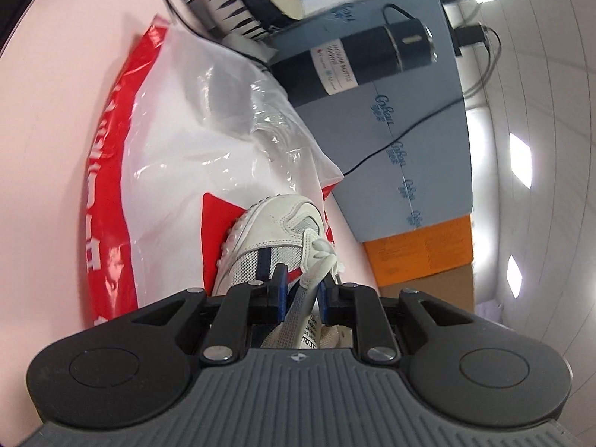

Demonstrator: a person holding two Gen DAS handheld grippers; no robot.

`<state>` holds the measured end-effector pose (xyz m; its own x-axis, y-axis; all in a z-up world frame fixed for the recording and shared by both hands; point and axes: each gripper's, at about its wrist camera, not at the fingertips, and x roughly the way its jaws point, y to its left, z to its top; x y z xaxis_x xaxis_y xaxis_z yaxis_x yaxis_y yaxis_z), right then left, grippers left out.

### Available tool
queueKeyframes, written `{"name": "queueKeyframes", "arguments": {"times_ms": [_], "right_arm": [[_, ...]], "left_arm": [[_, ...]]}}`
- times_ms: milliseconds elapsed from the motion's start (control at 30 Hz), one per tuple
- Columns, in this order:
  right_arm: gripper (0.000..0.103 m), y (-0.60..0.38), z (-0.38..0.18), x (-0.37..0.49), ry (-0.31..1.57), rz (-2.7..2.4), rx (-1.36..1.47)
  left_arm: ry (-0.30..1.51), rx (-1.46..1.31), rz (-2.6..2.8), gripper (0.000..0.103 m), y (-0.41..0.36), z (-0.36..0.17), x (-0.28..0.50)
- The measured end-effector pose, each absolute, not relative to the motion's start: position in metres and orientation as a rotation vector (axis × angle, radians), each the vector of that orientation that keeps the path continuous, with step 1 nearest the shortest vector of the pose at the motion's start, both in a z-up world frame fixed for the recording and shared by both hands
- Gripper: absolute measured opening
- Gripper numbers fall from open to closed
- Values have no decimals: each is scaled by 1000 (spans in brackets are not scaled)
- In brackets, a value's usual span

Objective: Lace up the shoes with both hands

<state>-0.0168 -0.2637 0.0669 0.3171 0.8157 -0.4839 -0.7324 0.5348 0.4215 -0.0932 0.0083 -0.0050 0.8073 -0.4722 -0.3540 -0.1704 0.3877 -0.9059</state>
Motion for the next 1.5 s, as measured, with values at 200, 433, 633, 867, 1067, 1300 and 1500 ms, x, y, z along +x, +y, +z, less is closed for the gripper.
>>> {"name": "queueKeyframes", "arguments": {"times_ms": [200, 433, 633, 867, 1067, 1300, 1500], "right_arm": [[3, -262, 65, -15, 734, 1000, 122], [3, -262, 65, -12, 736, 1007, 133], [3, -262, 61, -9, 746, 1018, 147], [3, -260, 60, -8, 746, 1017, 158], [3, -261, 58, -8, 741, 1001, 193], [3, -256, 58, -7, 737, 1003, 195], [14, -266, 58, -1, 713, 1016, 324]], "left_arm": [[631, -1199, -205, 16, 9, -8, -94], [628, -1209, -205, 16, 10, -10, -94], [629, -1204, -207, 16, 10, -11, -95], [627, -1208, -206, 16, 10, -12, -96], [627, -1214, -206, 16, 10, -13, -96], [625, -1219, -206, 16, 10, -14, -97], [624, -1227, -207, 16, 11, -15, -97]]}}
